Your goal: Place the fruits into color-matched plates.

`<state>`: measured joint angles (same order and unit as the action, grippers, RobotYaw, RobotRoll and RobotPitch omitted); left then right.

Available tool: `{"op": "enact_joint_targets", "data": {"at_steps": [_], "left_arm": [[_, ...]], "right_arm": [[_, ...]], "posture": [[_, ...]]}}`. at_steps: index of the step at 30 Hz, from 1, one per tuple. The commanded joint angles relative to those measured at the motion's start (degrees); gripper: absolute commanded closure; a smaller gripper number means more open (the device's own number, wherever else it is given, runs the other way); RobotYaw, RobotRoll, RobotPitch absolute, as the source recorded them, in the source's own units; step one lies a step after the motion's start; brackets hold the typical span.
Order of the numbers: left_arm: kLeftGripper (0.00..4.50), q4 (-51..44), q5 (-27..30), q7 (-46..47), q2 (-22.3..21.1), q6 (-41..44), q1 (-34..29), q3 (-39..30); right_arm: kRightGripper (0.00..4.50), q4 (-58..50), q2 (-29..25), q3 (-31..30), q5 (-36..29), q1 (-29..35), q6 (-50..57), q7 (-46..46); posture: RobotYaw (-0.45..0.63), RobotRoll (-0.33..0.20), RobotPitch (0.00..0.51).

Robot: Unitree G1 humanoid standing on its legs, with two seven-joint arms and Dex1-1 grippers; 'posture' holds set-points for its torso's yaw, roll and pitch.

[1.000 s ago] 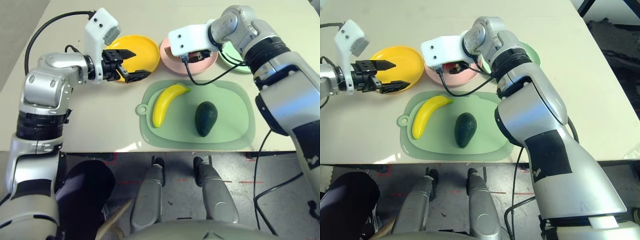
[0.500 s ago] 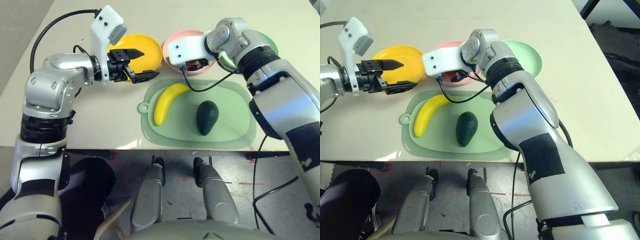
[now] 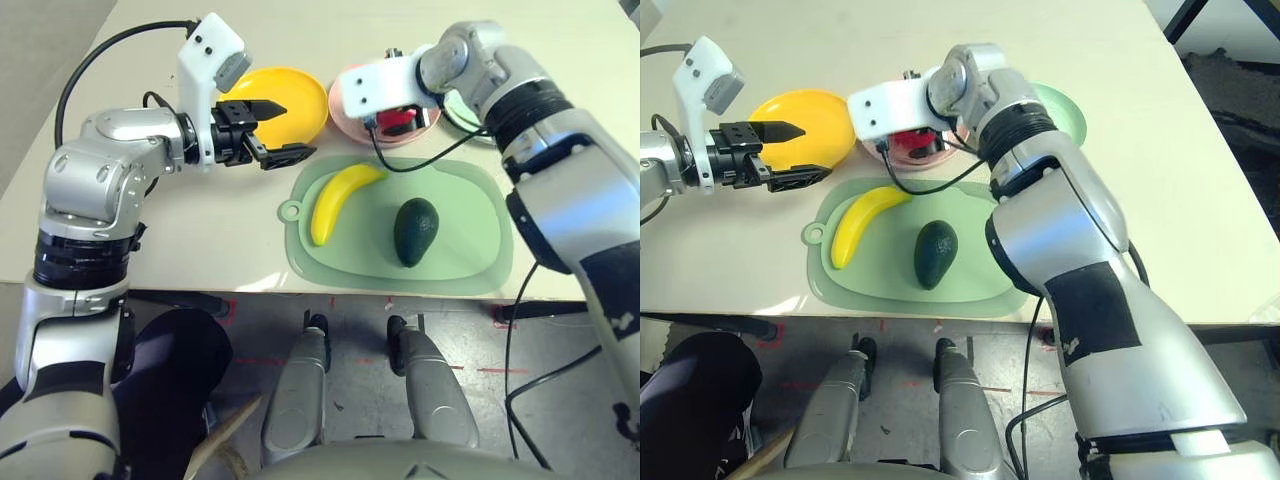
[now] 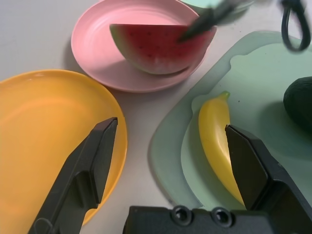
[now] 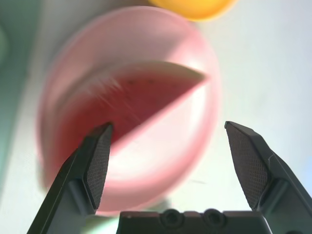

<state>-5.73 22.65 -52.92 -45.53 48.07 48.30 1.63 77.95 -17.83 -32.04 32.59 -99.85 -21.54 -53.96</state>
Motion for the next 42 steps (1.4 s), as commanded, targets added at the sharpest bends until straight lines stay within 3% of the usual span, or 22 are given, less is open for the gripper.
{"op": "enact_joint_targets", "data": {"at_steps": [1,5,13,18,29,42], "left_arm": [[0.00,1.07,-0.82,-1.21,-0.98,-1.27,0.55,0.89],[0.00,3.22,-1.21,-5.54,-2.54,-4.90,0.75,1.41],[0.00,6.33,3.82,-26.17,-6.25,-17.26,-2.78,0.30],[0.00,8.79,5.04,-38.60,-7.23,-27.83,-4.69,0.33],[0.00,12.79,2.87,-39.58,-5.84,-37.73,-4.36,3.34],[0.00,14.77,1.14,-39.58,-5.19,-38.59,-2.71,4.36]], "right_arm": [[0.04,-0.84,-1.30,1.88,-0.96,-2.08,-3.33,-4.70],[0.04,-2.98,-3.95,3.06,-3.10,-2.31,-10.51,-15.98],[0.04,-13.80,-8.97,3.90,-13.66,4.41,-22.16,-37.99],[0.04,-28.37,-15.13,-4.98,-24.69,8.76,-19.43,-38.54],[0.04,-58.17,-29.54,-17.41,-41.41,13.13,-4.56,-38.54],[0.04,-66.77,-31.28,-17.99,-42.20,15.96,0.35,-38.54]], "posture": [[-0.06,0.000,0.322],[-0.07,0.000,0.324],[-0.10,0.000,0.325],[-0.12,0.000,0.326],[-0.14,0.000,0.320],[-0.15,0.000,0.329]]}}
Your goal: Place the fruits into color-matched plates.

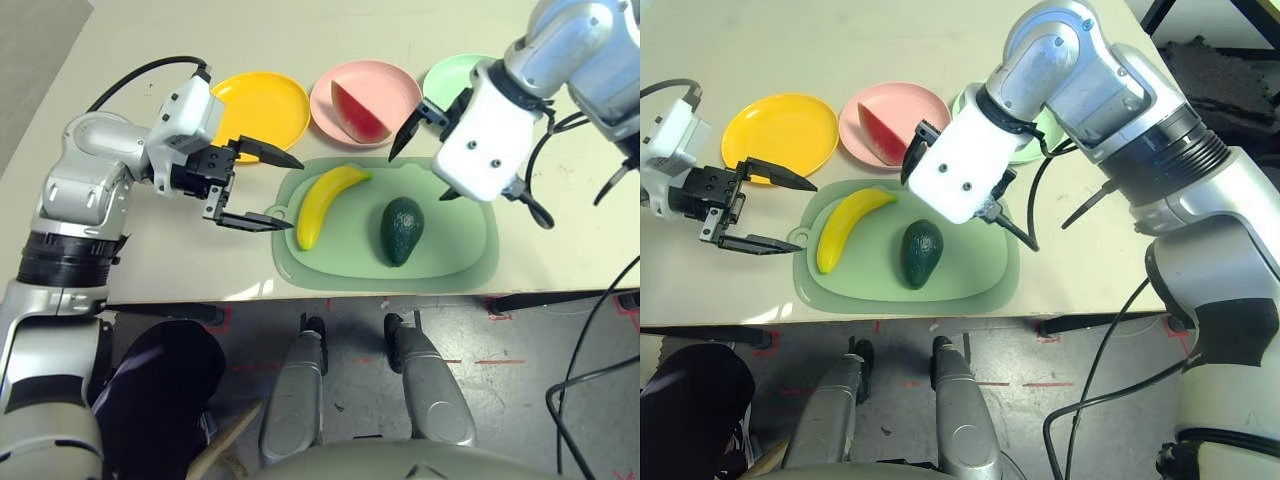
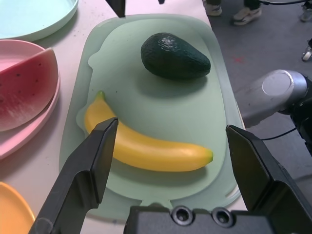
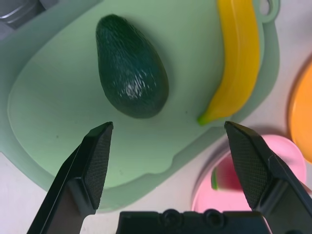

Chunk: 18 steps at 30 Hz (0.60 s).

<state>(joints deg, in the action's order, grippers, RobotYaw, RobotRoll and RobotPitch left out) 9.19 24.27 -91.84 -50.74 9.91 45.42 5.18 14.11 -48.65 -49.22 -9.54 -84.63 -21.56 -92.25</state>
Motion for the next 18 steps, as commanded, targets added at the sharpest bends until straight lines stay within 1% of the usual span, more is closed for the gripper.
{"op": "enact_joint_targets", "data": {"at_steps": [1,7,12,18], "left_arm": [[0.00,-0.17,-0.49,-0.66,0.06,-0.40,0.26,0.86],[0.00,-0.18,-0.55,-0.66,0.06,-0.27,0.18,1.04],[0.00,-0.49,-0.57,-0.65,0.39,0.10,0.17,0.92],[0.00,-1.41,-0.55,-0.41,0.81,0.71,-0.08,0.54]], "right_arm": [[0.04,-3.79,-0.61,-0.72,0.26,1.24,0.70,-0.25],[0.04,-8.41,-0.57,1.15,1.99,4.16,4.26,-0.25],[0.04,-10.08,0.08,1.73,3.58,5.81,5.72,-0.25],[0.04,-11.23,2.08,2.54,4.95,7.96,6.45,-0.25]], "posture": [[-0.15,0.000,0.329],[-0.15,0.000,0.334],[-0.15,0.000,0.334],[-0.14,0.000,0.338]]}}
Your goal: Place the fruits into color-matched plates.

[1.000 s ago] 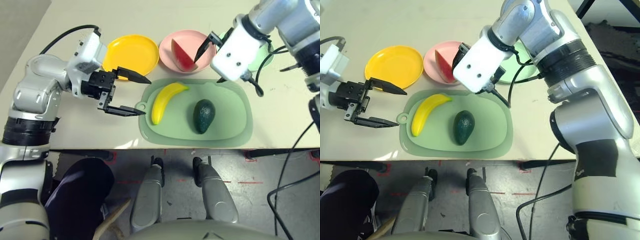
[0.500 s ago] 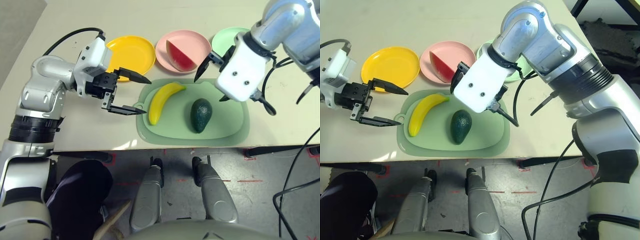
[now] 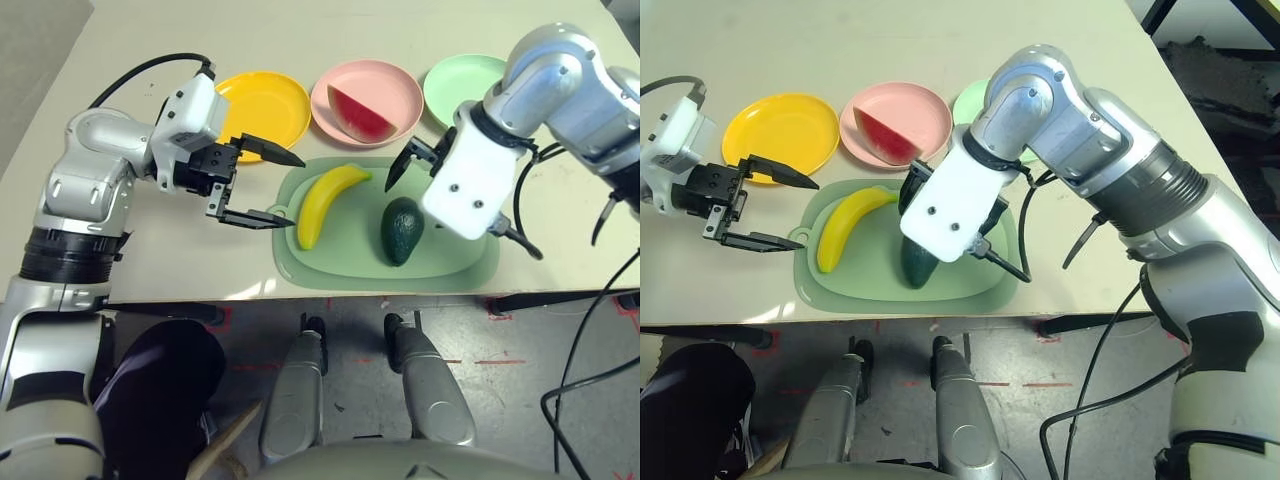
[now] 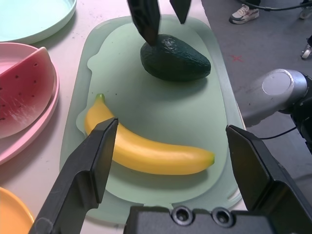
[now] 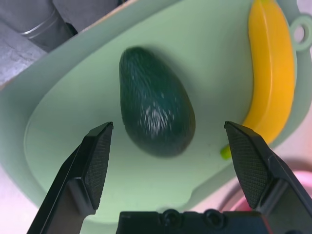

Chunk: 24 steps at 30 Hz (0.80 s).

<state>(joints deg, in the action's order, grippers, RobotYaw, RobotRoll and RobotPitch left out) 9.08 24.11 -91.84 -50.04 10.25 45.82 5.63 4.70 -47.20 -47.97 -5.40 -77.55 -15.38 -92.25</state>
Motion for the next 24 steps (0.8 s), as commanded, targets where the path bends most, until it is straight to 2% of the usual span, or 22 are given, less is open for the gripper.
{"op": "enact_joint_targets", "data": {"at_steps": [1,24], "left_arm": [[0.00,-1.42,-0.37,-0.35,0.13,0.47,-0.53,0.03],[0.00,-1.97,-0.22,0.36,0.45,0.41,-0.95,-0.63]], "right_arm": [[0.04,-1.89,0.80,1.32,0.92,1.11,0.30,-0.25],[0.04,3.45,3.72,1.93,7.36,5.35,-4.55,-0.25]], "posture": [[-0.13,0.000,0.339],[-0.13,0.000,0.342]]}}
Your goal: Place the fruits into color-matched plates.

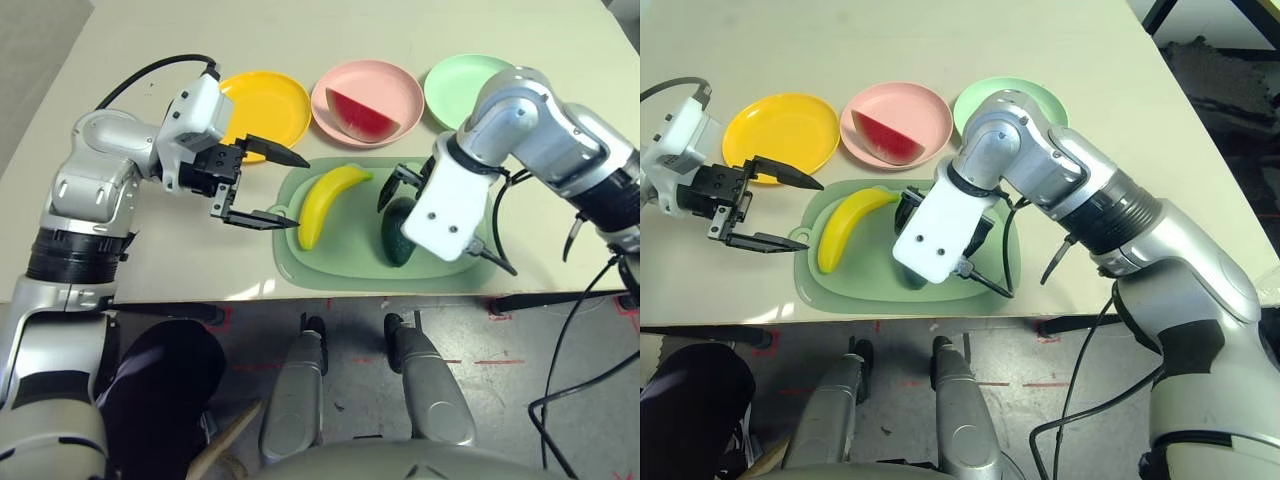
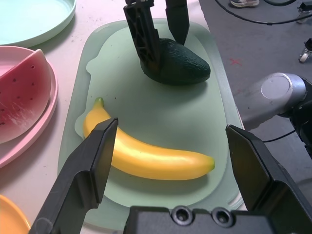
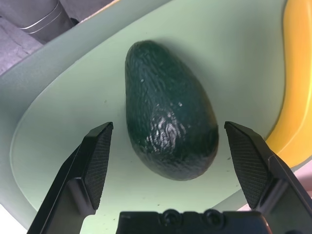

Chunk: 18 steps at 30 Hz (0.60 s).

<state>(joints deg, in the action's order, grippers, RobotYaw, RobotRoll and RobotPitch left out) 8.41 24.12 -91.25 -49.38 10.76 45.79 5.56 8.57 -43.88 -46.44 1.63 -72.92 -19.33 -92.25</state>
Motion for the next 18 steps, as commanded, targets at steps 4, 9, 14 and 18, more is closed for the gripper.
{"op": "enact_joint_targets", "data": {"at_steps": [4,9,14,18], "left_arm": [[0.00,-1.23,-0.31,-0.11,-0.17,-0.19,-0.87,-0.63],[0.00,-0.79,-0.47,-0.19,-0.28,-0.50,-0.83,-0.69],[0.00,-0.76,-0.46,-0.14,-0.34,-0.50,-0.94,-0.78],[0.00,-0.55,-0.63,-0.08,-0.38,-0.64,-0.85,-0.77]], "right_arm": [[0.04,-0.28,0.73,0.48,0.37,0.84,-0.29,-0.25],[0.04,-0.96,0.95,0.51,-0.02,1.03,0.62,-0.25],[0.04,-1.34,1.14,0.71,0.06,1.29,0.94,-0.25],[0.04,-1.04,1.57,0.90,0.25,1.22,0.89,-0.25]], "posture": [[-0.13,0.000,0.342],[-0.12,0.000,0.342],[-0.12,0.000,0.341],[-0.12,0.000,0.340]]}}
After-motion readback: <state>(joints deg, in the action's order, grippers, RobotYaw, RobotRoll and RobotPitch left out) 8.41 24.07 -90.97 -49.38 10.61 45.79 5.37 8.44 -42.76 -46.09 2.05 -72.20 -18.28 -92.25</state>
